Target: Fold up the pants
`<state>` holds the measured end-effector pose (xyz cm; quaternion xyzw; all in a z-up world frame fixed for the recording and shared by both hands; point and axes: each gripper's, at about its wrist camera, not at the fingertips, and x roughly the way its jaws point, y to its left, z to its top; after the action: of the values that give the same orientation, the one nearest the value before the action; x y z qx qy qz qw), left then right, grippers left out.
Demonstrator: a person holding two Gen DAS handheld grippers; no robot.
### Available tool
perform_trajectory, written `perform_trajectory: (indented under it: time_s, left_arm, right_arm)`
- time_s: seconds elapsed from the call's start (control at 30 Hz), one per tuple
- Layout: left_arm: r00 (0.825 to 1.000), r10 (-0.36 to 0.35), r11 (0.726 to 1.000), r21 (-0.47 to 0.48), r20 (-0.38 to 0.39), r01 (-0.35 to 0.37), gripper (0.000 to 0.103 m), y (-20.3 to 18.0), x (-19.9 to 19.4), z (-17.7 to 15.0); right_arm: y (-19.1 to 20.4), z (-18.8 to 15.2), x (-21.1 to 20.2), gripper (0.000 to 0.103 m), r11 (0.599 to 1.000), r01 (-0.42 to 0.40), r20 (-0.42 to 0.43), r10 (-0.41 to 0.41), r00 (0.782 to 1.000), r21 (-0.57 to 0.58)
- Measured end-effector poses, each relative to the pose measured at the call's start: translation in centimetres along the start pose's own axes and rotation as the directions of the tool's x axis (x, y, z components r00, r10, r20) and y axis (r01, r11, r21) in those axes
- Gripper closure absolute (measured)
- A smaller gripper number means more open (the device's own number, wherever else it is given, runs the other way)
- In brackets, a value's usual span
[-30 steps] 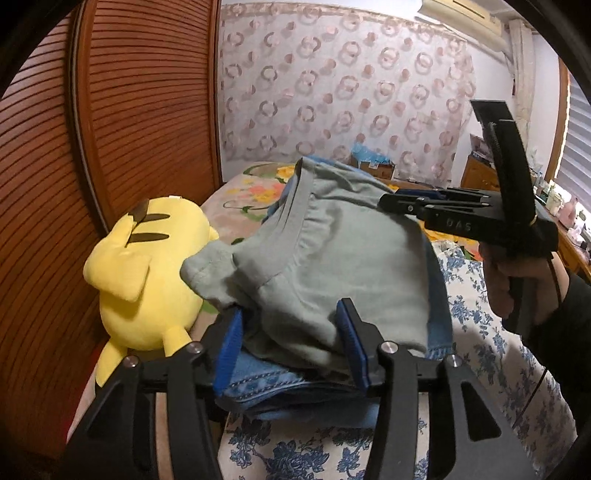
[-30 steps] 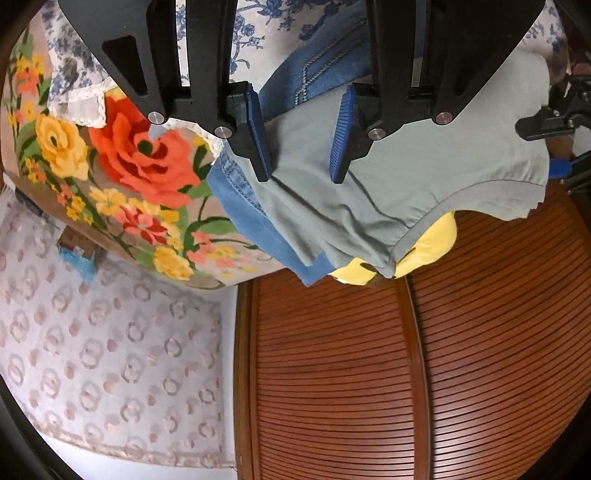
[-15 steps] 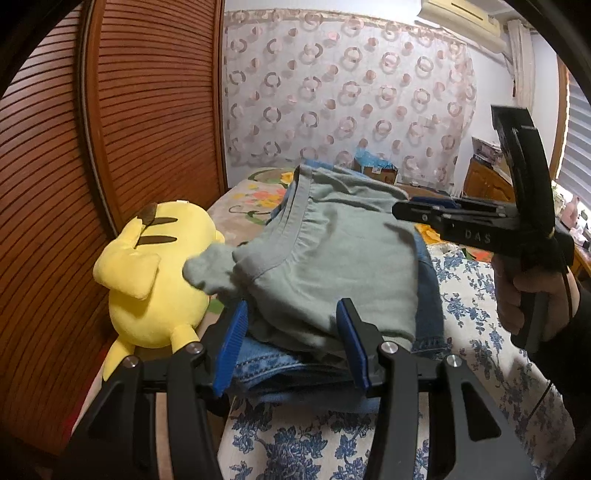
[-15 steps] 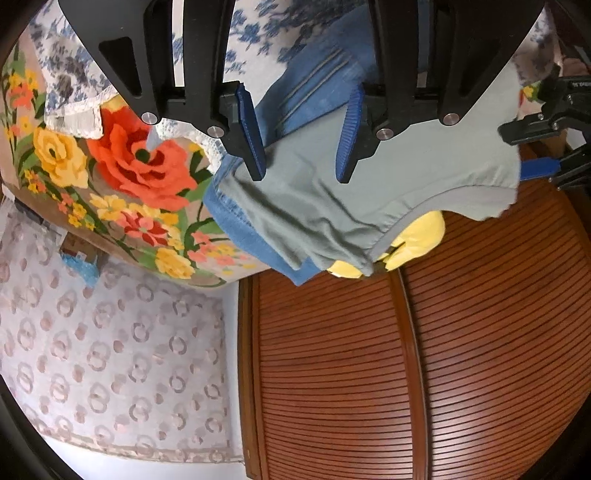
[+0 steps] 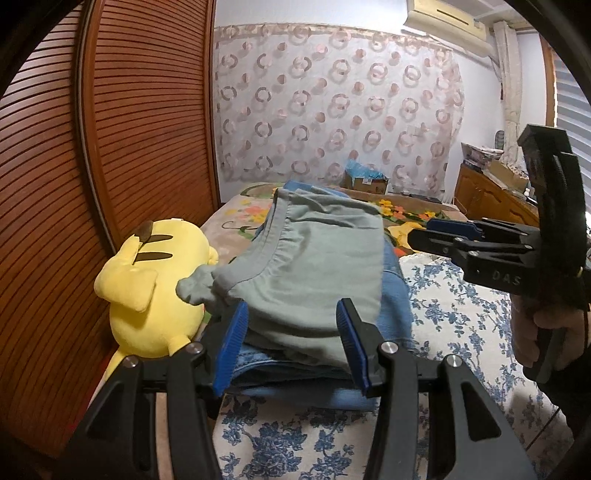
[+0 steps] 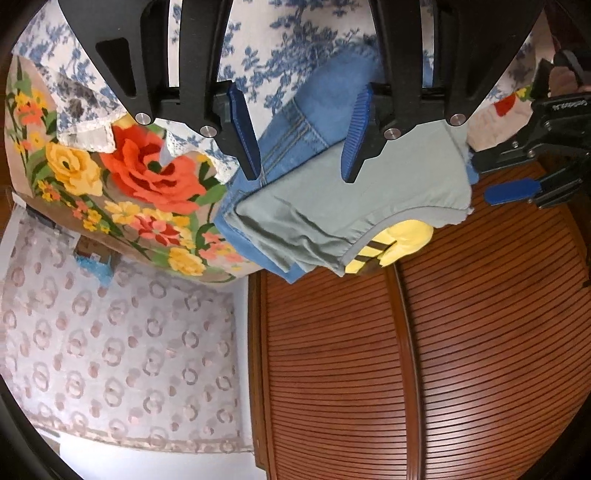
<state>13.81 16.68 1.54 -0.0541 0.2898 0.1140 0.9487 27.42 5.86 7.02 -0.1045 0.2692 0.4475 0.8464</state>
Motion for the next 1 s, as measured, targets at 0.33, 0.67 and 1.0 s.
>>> perform_trajectory:
  time_s: [0.33,0.67,1.0]
  left_arm:
    - [1.000,-0.015,0.999,0.029,0.010,0.014,0.054,-1.8,-1.9,-0.2]
    - [0.997,-0.072,0.995,0.067,-0.006,0.072,0.054,-4.7,-3.0,-0.8]
    - [0.984,-0.179,0.979,0.100,-0.012,0.179,0.053,-8.3,-4.1,-1.7]
  right_arm:
    - [0.8,-1.2,-3.5,0.053,0.999,0.031,0.018,-0.031,0.999,0.015]
    - [0.5,-3.7,-7.6,0.044,0.992,0.102,0.031,-0.104,0.994,0.071]
    - [-0.8,-7.2,-12.8,0.037,0.967,0.211,0.029,-0.217,0.976,0.141]
